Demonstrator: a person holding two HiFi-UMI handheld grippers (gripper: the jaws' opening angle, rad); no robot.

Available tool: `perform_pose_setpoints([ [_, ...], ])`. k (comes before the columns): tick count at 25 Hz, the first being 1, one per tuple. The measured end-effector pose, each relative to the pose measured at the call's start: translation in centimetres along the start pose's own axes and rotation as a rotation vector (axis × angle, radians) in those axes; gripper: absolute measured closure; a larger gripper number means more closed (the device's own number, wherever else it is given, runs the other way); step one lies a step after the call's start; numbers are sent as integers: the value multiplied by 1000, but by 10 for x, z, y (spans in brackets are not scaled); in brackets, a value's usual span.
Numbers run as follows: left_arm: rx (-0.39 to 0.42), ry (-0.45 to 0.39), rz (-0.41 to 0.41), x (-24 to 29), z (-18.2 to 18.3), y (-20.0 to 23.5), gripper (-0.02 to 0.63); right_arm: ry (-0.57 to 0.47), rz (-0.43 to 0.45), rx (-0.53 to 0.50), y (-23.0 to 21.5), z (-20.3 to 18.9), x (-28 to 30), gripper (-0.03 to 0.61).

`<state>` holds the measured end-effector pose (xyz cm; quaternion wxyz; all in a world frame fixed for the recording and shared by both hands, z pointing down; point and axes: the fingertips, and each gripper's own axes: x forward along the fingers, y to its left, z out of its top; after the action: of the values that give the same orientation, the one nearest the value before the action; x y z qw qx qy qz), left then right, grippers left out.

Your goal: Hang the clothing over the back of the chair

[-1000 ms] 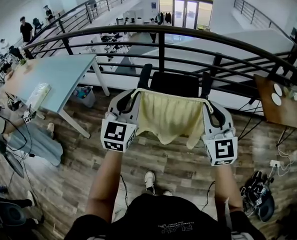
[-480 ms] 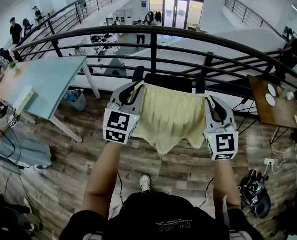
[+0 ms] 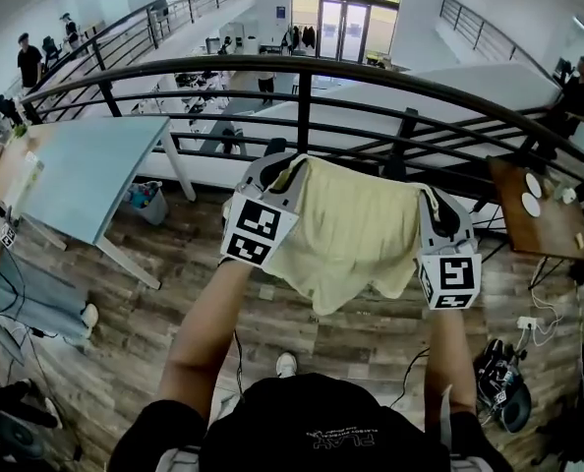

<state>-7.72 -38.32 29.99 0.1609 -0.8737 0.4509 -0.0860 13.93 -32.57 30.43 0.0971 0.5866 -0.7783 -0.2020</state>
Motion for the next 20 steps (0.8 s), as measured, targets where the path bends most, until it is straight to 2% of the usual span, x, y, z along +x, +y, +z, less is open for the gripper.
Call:
perform_pose_setpoints([
  [3, 15, -14, -33, 6, 2, 7, 566, 22, -10, 7, -1, -2, 12, 537],
  [11, 17, -3, -93, 42, -11, 28, 566, 66, -23, -57, -10, -3, 51, 537],
  [15, 27, -2, -101, 58, -7, 35, 565, 81, -5, -87, -21, -5, 67, 536],
  [20, 33, 28, -101, 82, -10, 41, 565, 84, 36, -67, -32, -19, 90, 536],
])
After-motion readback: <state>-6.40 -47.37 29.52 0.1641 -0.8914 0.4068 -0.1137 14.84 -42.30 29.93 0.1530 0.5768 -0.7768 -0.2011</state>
